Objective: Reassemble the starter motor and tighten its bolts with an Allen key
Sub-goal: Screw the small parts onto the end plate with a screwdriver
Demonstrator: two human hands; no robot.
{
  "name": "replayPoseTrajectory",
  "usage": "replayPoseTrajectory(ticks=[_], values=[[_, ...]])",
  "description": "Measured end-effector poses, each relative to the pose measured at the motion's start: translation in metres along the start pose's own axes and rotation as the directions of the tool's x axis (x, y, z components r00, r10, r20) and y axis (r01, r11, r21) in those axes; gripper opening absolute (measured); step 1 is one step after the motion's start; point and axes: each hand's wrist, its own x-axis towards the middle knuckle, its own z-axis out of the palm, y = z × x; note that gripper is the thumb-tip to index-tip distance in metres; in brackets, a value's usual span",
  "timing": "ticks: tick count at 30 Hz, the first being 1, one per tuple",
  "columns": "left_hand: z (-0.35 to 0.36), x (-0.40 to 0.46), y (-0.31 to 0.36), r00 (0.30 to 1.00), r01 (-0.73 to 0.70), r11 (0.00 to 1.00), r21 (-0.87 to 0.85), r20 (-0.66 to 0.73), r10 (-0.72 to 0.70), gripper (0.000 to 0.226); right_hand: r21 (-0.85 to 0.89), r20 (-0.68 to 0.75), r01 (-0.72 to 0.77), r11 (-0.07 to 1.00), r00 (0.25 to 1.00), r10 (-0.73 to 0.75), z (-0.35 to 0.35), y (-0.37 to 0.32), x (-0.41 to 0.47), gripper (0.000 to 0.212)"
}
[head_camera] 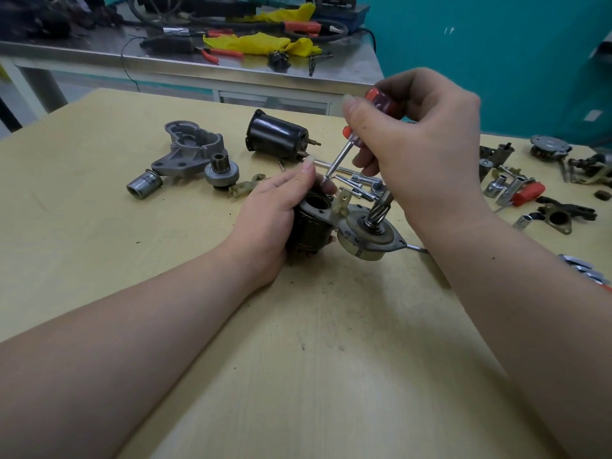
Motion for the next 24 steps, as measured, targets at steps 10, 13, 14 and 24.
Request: replayPoseTrajectory(ticks=[10,13,14,24], values=[[-0.0019,-0.0001,0.0012,0.996,-0.049,0.995,0.086,-0.068,0.055,0.038,0.031,0.133,0.048,0.998,0.990,-0.051,-0.0009,-0.0034,-0.0031,0.015],[-0.0008,-0.0001,0.0020,0.994,-0.049,0.995,0.091,-0.098,0.058,0.041,0.007,0.150,0.051,0.999,0.987,-0.051,-0.0005,-0.0024,-0.0029,0.016],[-0.0005,0.0000,0.0020,0.992,-0.051,0.995,0.089,-0.110,0.061,0.042,0.003,0.152,0.051,0.999,0.987,-0.051,-0.0004,-0.0020,-0.0027,0.015],[-0.0008,0.0011,0.0023,0.989,-0.051,0.996,0.075,-0.132,0.061,0.042,-0.015,0.183,0.052,0.999,0.982,-0.048,-0.0003,-0.0026,-0.0030,0.017]])
